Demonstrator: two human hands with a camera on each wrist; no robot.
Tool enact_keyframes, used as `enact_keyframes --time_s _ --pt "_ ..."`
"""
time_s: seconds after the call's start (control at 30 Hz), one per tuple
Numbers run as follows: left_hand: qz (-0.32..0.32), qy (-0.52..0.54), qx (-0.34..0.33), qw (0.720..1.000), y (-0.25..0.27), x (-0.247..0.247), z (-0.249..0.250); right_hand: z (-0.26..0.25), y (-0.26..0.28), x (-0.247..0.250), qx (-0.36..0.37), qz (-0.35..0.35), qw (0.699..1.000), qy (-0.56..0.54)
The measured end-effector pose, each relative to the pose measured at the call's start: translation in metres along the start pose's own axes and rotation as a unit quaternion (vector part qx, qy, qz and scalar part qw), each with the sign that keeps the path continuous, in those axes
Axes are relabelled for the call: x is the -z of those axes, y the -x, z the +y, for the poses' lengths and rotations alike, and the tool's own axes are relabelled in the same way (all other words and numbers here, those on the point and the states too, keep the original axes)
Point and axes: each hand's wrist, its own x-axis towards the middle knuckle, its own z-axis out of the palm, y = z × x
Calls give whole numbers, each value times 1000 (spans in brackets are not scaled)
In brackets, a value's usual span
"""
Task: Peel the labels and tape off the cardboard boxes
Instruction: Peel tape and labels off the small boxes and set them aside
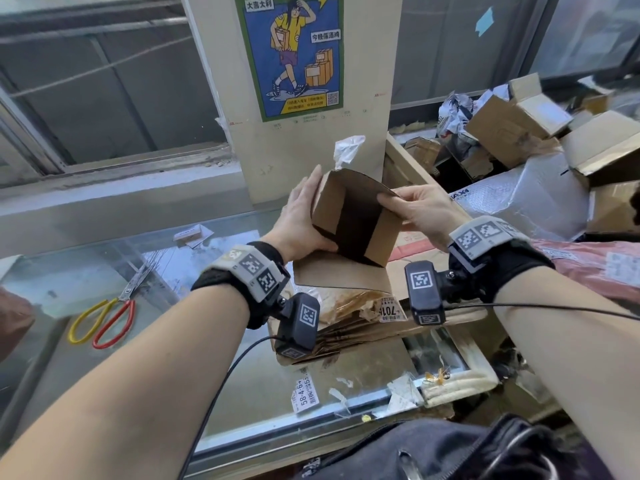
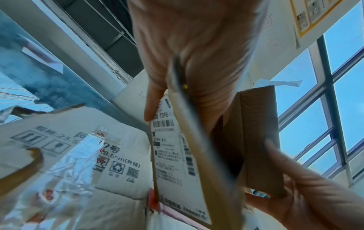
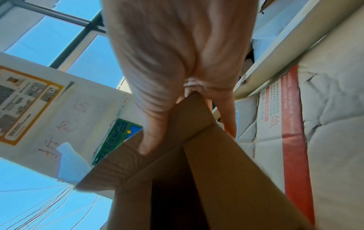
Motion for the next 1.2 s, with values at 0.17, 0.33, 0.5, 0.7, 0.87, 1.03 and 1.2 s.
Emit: enact_keyframes --time_s 0.17,0.33,0.5,0.7,0.87,1.03,1.2 --pt "22 67 1 997 2 -2 -5 -5 6 4 -35 -36 998 -39" --pt "3 157 31 987 5 0 16 0 8 11 -93 -54 989 -102" --pt "11 186 61 981 8 -2 16 -4 0 -1 -85 -12 996 17" --pt "34 212 76 974 9 -1 14 3 -2 -19 -108 90 979 147" --pt "47 230 83 969 12 0 13 -2 -5 -20 -110 63 987 102" --pt "91 276 160 943 11 12 2 -11 0 -10 -86 -15 988 -126" --pt "80 361 260 892 8 21 -10 -11 6 -4 -58 -5 981 -186"
